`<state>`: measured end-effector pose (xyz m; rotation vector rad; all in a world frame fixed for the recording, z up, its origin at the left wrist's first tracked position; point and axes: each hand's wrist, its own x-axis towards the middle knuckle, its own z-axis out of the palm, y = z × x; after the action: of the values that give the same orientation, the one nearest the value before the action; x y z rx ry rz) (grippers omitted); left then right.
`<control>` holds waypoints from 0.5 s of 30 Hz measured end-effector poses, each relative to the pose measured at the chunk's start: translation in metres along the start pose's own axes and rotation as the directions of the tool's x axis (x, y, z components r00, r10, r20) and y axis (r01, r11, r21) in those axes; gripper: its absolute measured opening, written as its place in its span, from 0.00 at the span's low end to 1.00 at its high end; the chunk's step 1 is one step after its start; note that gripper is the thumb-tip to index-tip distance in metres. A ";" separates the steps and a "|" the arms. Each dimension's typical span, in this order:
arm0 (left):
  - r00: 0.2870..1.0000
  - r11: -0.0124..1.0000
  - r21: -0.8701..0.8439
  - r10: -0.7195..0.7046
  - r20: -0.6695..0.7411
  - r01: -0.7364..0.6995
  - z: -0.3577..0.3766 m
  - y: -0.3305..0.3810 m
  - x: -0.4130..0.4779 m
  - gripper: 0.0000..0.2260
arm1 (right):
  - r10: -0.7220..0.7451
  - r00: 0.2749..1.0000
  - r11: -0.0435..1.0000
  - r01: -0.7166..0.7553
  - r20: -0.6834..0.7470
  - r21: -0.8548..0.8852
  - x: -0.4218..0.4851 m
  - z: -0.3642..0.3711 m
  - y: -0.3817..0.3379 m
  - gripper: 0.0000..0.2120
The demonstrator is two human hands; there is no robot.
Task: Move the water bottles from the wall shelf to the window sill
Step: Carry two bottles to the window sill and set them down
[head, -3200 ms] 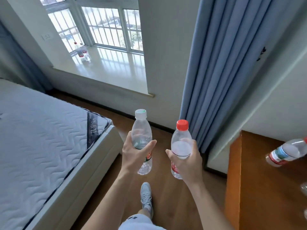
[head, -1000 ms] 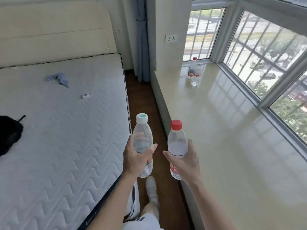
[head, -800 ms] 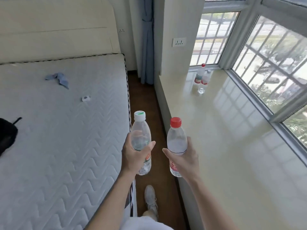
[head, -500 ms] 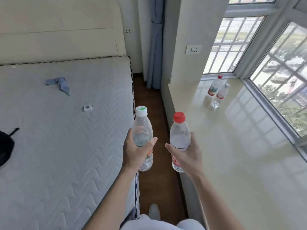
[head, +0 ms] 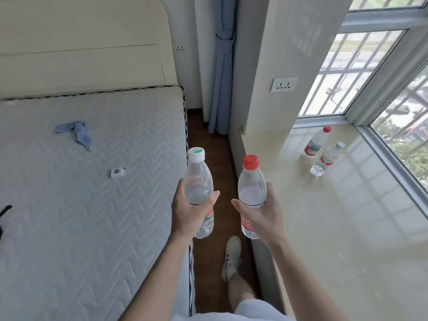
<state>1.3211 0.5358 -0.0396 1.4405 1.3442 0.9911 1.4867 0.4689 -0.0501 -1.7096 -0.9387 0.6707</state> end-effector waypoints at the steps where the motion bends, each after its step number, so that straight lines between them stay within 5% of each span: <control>1: 1.000 1.000 0.009 -0.006 0.005 0.006 0.006 0.001 0.014 0.24 | -0.001 1.000 1.000 0.001 0.001 0.002 0.016 0.003 0.001 0.24; 15: 0.992 0.998 0.052 0.040 0.118 -0.046 0.141 0.059 0.259 0.22 | 0.008 1.000 1.000 -0.008 -0.020 0.014 0.286 -0.016 0.004 0.27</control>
<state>1.4944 0.7806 -0.0274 1.5503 1.2680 0.8895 1.6547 0.7008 -0.0474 -1.7055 -0.9112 0.6626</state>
